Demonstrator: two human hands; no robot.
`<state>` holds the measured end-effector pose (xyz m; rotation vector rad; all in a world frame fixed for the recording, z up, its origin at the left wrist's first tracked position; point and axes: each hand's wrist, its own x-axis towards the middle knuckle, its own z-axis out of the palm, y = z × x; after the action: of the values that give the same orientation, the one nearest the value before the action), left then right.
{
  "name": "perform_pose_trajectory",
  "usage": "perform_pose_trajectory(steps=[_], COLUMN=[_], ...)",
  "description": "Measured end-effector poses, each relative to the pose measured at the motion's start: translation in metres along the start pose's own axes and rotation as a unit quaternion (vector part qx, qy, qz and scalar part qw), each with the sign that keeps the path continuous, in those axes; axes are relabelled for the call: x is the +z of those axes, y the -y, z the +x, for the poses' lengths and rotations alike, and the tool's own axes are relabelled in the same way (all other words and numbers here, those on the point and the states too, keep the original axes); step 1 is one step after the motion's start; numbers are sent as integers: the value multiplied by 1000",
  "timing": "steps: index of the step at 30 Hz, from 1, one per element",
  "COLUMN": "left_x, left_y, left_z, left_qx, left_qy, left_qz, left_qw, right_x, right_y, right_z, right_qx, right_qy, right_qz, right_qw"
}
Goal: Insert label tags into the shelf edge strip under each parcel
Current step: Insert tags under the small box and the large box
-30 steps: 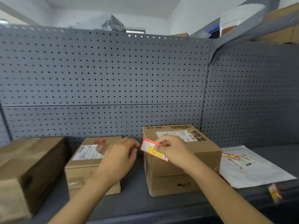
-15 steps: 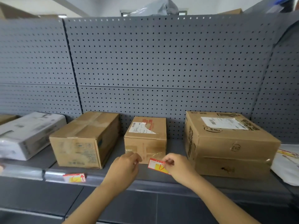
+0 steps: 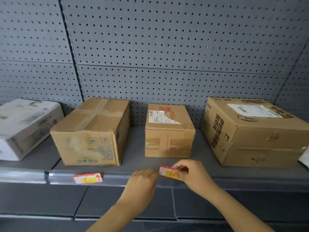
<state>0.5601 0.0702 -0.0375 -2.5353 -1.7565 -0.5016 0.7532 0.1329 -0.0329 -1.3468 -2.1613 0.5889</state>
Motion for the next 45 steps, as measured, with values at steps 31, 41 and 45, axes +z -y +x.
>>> perform_pose_trajectory(steps=[31,41,45], left_x=[21,15,3], left_y=[-6,-3,-5], left_z=[-12,-9,6], left_qx=[-11,-11,-36], left_qy=[6,-15,-26], left_qz=[-16,-10,-45], left_qw=[1000,1000,998], right_x=[1,4,-5], right_y=[4,1,1], right_z=[-11,-8,-13], right_qx=[-138,-130,-113], right_qy=[0,12,-10], right_qz=[-118,-114,-90], right_qw=[983,985,989])
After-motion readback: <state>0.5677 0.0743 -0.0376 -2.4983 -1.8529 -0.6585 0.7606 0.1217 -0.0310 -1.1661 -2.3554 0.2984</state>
